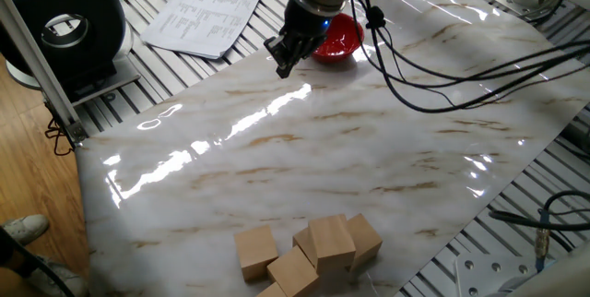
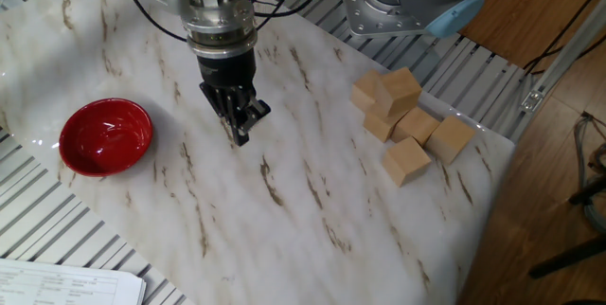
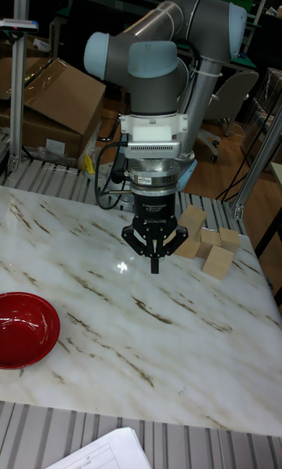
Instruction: Stack the blocks into a pyramid shape
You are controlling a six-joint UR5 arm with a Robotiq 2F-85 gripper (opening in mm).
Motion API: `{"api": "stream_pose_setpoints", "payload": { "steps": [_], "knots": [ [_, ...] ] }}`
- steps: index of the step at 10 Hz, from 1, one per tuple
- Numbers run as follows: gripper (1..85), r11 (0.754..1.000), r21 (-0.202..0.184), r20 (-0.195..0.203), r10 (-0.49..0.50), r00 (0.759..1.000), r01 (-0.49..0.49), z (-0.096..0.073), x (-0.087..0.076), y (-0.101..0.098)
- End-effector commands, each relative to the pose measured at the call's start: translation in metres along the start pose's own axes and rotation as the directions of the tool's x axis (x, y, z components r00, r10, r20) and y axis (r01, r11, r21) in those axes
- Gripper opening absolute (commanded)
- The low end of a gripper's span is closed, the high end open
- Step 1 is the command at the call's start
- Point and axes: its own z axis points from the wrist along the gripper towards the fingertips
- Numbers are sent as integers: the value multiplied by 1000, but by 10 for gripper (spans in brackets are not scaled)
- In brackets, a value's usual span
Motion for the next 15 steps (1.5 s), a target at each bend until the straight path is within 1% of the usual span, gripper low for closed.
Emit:
{"api": "stream_pose_setpoints", "payload": {
  "steps": [1, 3, 4, 5, 8, 9, 11, 12, 13, 14, 15],
  "knots": [
    [7, 999, -40, 31, 24, 999, -23, 2, -5, 7],
    [7, 998, -57, 17, 28, 999, -27, 4, -1, 11],
    [7, 998, -58, 15, 33, 999, -32, 4, -1, 12],
    [7, 997, -67, 17, 40, 999, -39, 4, -1, 14],
    [7, 997, -73, 27, 24, 999, -22, 3, -3, 16],
    [7, 998, -67, 27, 2, 1000, 0, 1, -3, 15],
    [7, 998, -63, 10, -18, 1000, 19, -8, 1, 17],
    [7, 996, -66, -14, -57, 998, 56, -10, 7, 19],
    [7, 994, -58, -40, -93, 995, 90, -11, 14, 16],
    [7, 992, -49, -46, -116, 992, 114, -14, 16, 14],
    [7, 991, -46, -62, -131, 989, 129, -18, 20, 14]
  ]
}}
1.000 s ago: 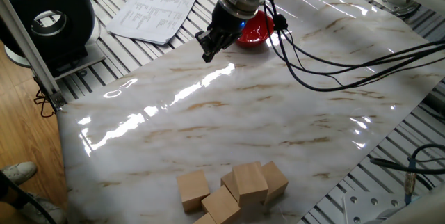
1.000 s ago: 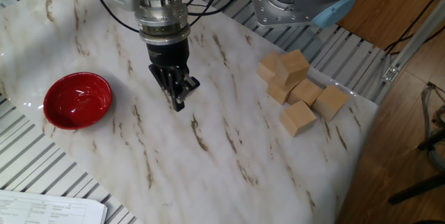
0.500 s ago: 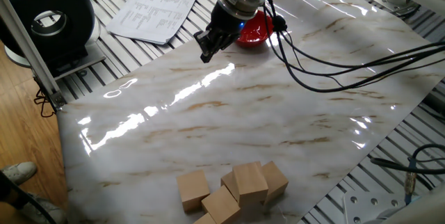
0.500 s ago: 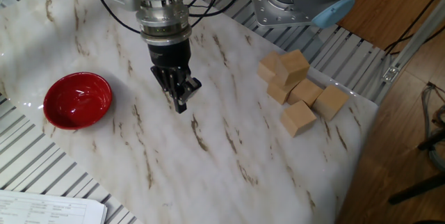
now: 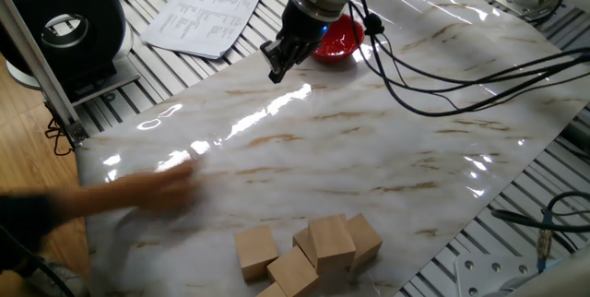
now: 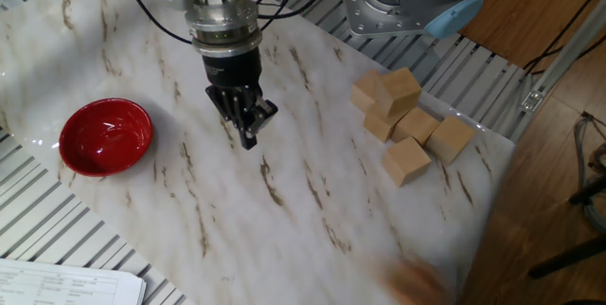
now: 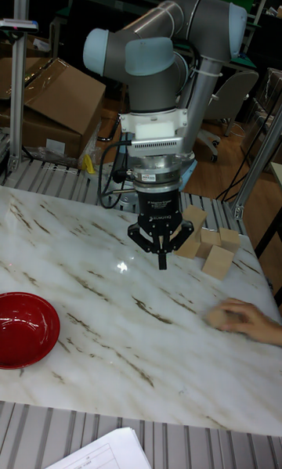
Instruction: Stack the blocks into a pyramid shape
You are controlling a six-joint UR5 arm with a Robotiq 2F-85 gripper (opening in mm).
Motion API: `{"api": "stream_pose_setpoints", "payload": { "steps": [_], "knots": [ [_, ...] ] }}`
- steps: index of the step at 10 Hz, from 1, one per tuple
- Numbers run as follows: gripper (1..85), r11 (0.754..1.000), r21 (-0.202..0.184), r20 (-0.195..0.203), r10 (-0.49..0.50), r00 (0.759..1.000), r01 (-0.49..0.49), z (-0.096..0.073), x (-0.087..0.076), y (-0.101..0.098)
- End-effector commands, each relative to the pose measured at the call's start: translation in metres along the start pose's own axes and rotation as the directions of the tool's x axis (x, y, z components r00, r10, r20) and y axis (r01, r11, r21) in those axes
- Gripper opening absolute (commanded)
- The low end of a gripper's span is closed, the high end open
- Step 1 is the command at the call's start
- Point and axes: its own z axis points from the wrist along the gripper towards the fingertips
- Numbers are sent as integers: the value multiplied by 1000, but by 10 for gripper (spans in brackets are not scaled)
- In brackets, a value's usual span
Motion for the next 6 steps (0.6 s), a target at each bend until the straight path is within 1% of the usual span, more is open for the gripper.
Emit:
{"api": "stream_pose_setpoints", "payload": {
  "steps": [1, 2, 4, 6],
  "knots": [
    [7, 998, -1, -37, -57, 998, 57, -12, 9, 3],
    [7, 998, -1, -34, -62, 998, 62, -13, 9, 3],
    [7, 996, 7, -48, -89, 995, 90, -12, 12, 0],
    [7, 995, 4, -45, -96, 994, 97, -12, 11, 1]
  ]
}}
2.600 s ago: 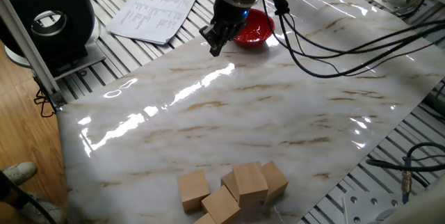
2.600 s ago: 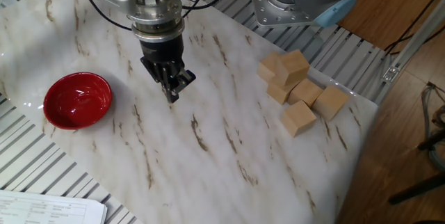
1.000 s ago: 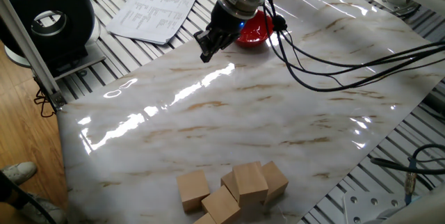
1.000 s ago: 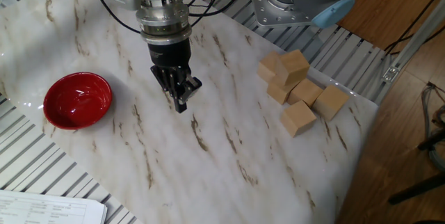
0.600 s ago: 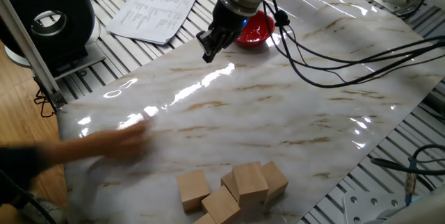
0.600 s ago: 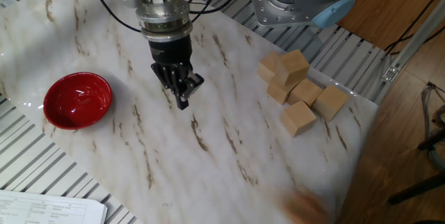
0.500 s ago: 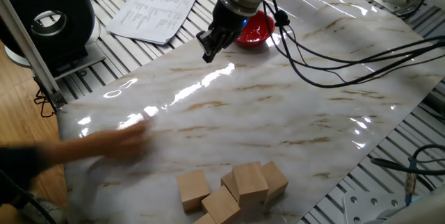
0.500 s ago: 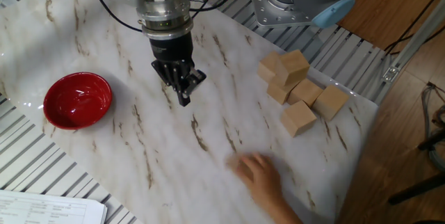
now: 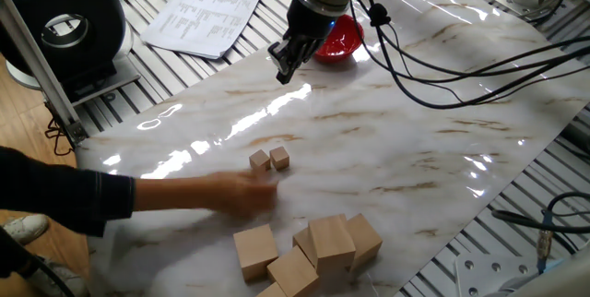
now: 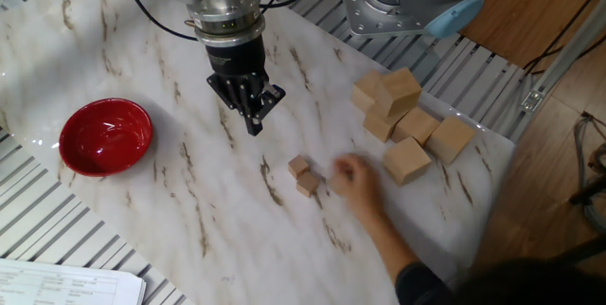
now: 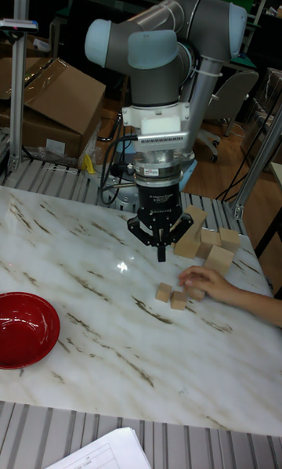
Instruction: Stack the blocks into a pyramid shape
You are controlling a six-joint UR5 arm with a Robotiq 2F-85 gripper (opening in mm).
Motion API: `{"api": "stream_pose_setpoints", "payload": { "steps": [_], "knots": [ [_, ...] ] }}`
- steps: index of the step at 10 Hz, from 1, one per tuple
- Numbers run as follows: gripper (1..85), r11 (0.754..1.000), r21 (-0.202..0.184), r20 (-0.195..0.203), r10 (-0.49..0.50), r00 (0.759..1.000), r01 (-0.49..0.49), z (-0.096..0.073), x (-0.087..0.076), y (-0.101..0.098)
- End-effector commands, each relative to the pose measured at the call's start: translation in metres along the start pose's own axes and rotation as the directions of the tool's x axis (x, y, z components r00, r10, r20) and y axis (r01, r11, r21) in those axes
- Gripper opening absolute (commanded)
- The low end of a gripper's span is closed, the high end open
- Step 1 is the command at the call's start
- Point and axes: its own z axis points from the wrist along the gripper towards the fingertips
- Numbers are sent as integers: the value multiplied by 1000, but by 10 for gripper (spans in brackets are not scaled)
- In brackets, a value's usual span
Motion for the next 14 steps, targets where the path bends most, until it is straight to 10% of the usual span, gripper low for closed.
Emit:
{"api": "stream_pose_setpoints", "payload": {
  "steps": [1, 10, 14],
  "knots": [
    [7, 999, -8, -3, -32, 999, 32, -3, 1, 2],
    [7, 999, 33, -13, -16, 1000, 16, 10, 3, -14],
    [7, 1000, -3, 54, -18, 998, 18, 17, -10, -6]
  ]
}}
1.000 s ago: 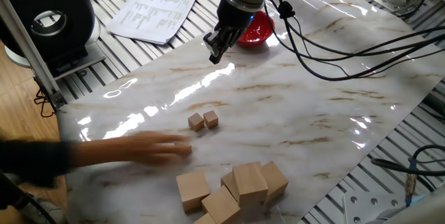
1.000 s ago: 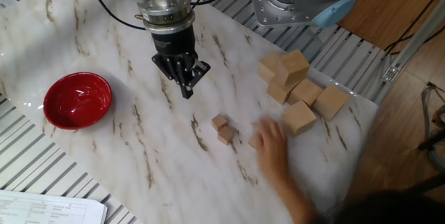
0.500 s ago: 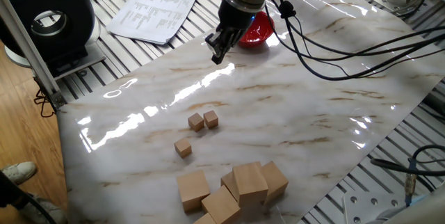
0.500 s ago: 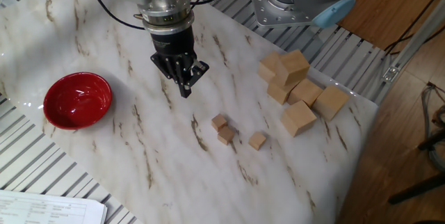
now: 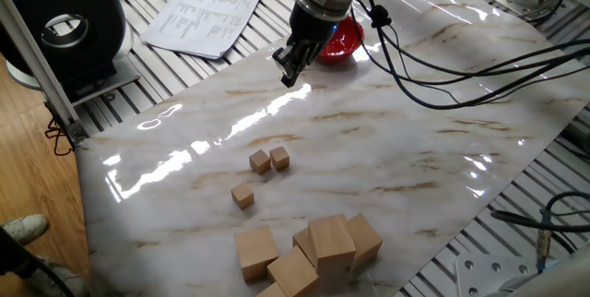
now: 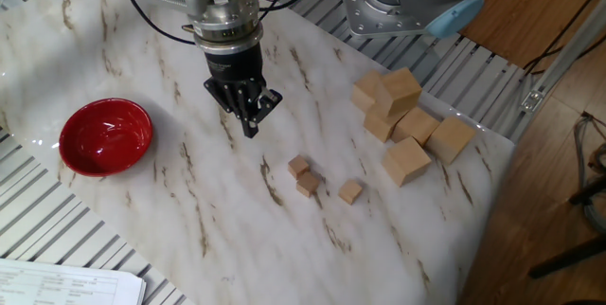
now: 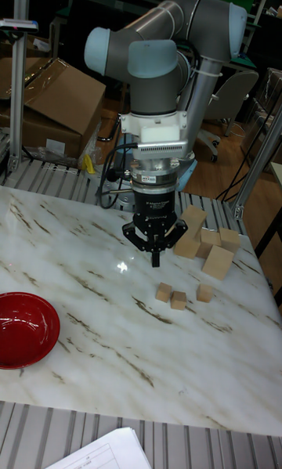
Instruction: Stack the blocks into a pyramid shape
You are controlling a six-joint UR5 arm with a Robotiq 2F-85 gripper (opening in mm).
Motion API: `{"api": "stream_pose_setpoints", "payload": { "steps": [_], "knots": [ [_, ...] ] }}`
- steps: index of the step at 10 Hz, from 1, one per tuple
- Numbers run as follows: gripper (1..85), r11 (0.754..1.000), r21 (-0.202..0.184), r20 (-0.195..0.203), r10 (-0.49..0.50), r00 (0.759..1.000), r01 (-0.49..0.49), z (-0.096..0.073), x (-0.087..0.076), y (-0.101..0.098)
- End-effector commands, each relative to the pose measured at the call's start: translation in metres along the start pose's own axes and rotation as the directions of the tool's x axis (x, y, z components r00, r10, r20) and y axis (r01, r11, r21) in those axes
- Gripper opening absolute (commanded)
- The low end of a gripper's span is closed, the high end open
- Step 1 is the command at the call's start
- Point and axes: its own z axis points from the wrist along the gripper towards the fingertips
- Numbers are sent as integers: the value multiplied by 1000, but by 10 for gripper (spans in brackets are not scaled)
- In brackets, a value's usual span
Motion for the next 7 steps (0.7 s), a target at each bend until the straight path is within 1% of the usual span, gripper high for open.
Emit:
{"api": "stream_pose_setpoints", "payload": {
  "steps": [1, 2, 4, 6, 7],
  "knots": [
    [7, 999, -30, 43, 22, 999, -21, 2, -9, 6],
    [7, 999, -34, 45, 31, 999, -29, 1, -9, 7],
    [7, 999, -37, 10, 34, 999, -34, 1, 1, 8],
    [7, 999, -36, 4, 24, 1000, -24, -3, 2, 9],
    [7, 1000, -28, -5, 13, 1000, -14, -6, 4, 8]
  ]
}}
